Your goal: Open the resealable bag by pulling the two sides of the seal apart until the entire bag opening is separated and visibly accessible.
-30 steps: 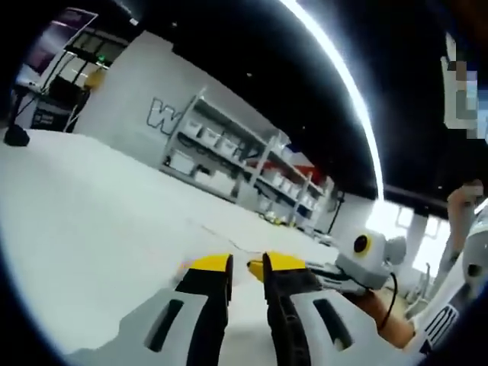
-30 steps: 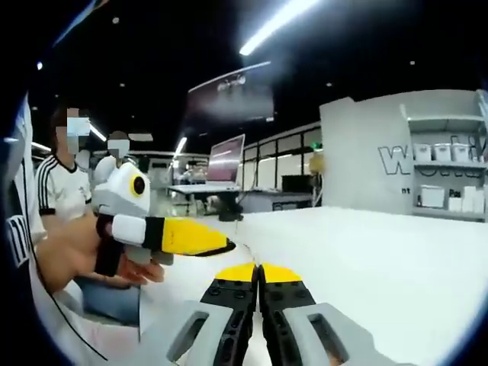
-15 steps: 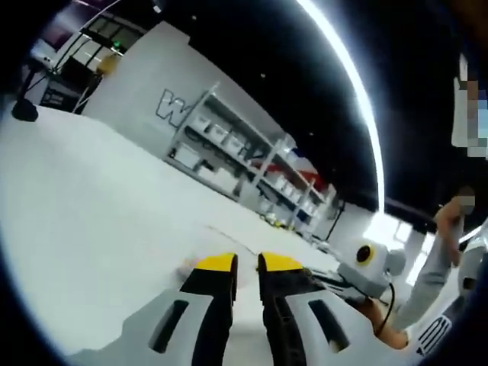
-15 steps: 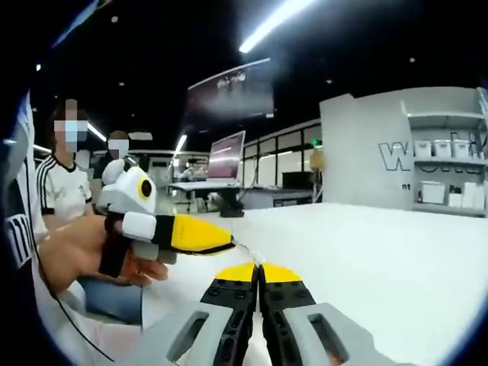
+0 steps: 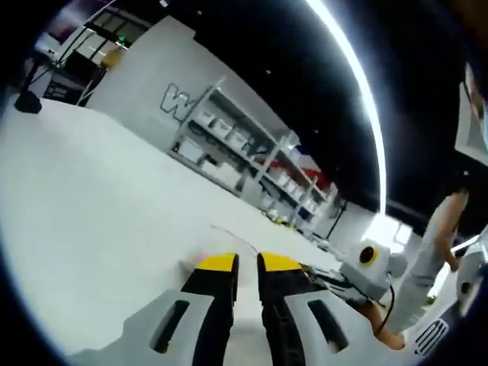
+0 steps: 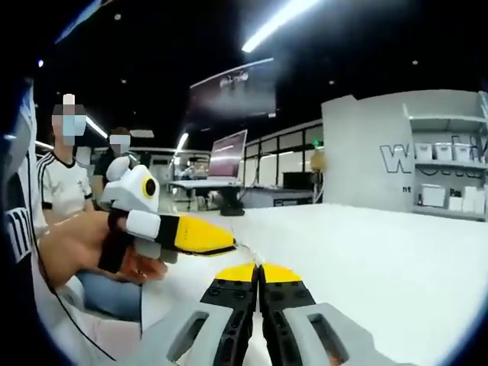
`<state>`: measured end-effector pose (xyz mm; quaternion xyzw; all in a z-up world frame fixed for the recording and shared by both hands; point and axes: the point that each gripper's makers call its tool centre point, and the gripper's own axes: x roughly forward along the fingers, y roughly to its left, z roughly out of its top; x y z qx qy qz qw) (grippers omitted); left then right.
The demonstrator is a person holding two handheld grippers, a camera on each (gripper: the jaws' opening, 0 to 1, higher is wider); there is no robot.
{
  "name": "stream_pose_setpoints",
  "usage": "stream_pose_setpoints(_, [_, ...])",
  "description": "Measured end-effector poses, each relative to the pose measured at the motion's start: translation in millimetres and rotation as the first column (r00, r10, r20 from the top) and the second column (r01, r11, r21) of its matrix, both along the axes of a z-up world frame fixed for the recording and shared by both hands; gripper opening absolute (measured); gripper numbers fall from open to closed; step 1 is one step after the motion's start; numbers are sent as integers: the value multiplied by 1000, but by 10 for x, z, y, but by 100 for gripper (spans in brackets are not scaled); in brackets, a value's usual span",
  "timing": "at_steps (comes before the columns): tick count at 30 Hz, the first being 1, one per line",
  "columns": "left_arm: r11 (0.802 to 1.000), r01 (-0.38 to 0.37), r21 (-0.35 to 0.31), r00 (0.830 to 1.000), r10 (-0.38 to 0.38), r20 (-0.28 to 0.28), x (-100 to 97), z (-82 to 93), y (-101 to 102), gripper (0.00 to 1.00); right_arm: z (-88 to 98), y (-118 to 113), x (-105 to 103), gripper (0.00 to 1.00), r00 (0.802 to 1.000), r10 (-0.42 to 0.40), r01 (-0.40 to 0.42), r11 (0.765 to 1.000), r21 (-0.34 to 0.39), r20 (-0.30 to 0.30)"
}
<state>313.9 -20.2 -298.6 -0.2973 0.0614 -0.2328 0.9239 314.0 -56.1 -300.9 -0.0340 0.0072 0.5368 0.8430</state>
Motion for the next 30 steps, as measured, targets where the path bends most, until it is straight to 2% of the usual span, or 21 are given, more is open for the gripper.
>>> stream_pose_setpoints(11, [997, 22, -78, 999, -25, -44, -15, 14, -10, 12, -40, 57, -105, 0, 997, 18, -15, 999, -46, 69])
stream_pose_setpoints(20, [992, 36, -123, 995, -47, -88, -39, -20, -19, 6, -68, 71, -136, 0, 996, 30, -25, 998, -66, 79])
stream_pose_setpoints(26, [990, 43, -137, 994, -56, -90, -60, -3, -31, 2, -57, 76, -152, 0, 997, 35, -30, 997, -68, 69])
stream_pose_setpoints(30, [991, 46, -124, 995, -57, -84, -65, 8, -40, 2, -49, 79, -161, 0, 997, 37, -33, 997, -66, 61])
